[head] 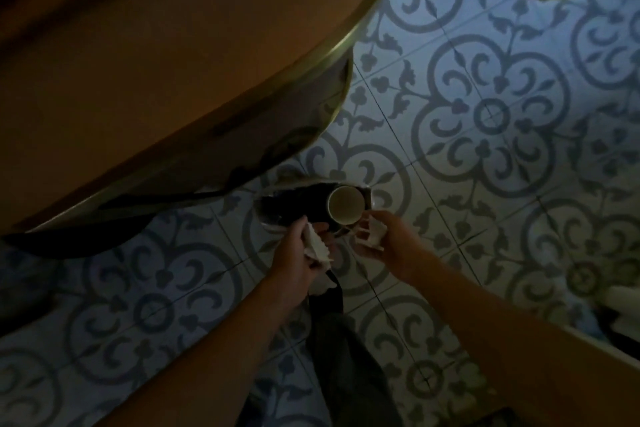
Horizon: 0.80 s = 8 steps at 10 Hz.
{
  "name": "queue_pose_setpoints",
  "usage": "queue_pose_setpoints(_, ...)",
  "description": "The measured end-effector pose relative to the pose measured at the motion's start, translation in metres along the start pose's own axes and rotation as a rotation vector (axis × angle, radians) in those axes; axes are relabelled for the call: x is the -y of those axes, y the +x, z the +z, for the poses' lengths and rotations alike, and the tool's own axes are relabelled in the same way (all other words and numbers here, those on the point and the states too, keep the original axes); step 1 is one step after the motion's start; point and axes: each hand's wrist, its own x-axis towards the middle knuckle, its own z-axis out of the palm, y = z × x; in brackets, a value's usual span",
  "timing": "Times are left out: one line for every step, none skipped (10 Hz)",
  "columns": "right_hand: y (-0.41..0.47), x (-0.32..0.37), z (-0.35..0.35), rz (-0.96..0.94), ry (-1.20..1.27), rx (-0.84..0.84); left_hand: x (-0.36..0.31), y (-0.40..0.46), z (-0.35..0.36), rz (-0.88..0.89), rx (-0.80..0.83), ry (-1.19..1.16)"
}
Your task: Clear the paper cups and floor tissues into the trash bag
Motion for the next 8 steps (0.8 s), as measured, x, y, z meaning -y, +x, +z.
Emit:
queue_pose_setpoints(0.005,0.005,-0.004,-0.008,0.019,0.021,0.001,0.016,0.006,-0.005,-0.012,0.015)
queue_pose_setpoints(0.01,0.008,-0.008,-0.017,0.039,0.033,-0.001,0.025,0.014,-0.009,-0.003,0.005)
queue_pose_setpoints(0.011,0.01,-0.011,-0.011,0.062,0.028,-0.002,0.026,0.023,-0.026,0.054,0.003)
queue_pose_setpoints(0.011,0.009,-0.014,-0.003,0.039,0.02,0.001,0.028,0.028,-0.02,0.066,0.061)
queue_pose_setpoints(0.009,0.005,-0.017,0.008,0.014,0.005,0.005,0.029,0.029,-0.005,0.076,0.096)
queue_pose_setpoints(0.005,-0.003,-0.019,0.01,-0.034,0.01,0.006,0.023,0.028,0.007,0.092,0.094)
queue_pose_setpoints(-0.004,-0.007,-0.018,0.013,-0.085,0.001,0.005,0.012,0.019,0.013,0.089,0.097)
queue_pose_setpoints(-0.016,-0.014,-0.015,0.027,-0.15,-0.027,0.008,0.003,0.002,0.017,0.072,0.101)
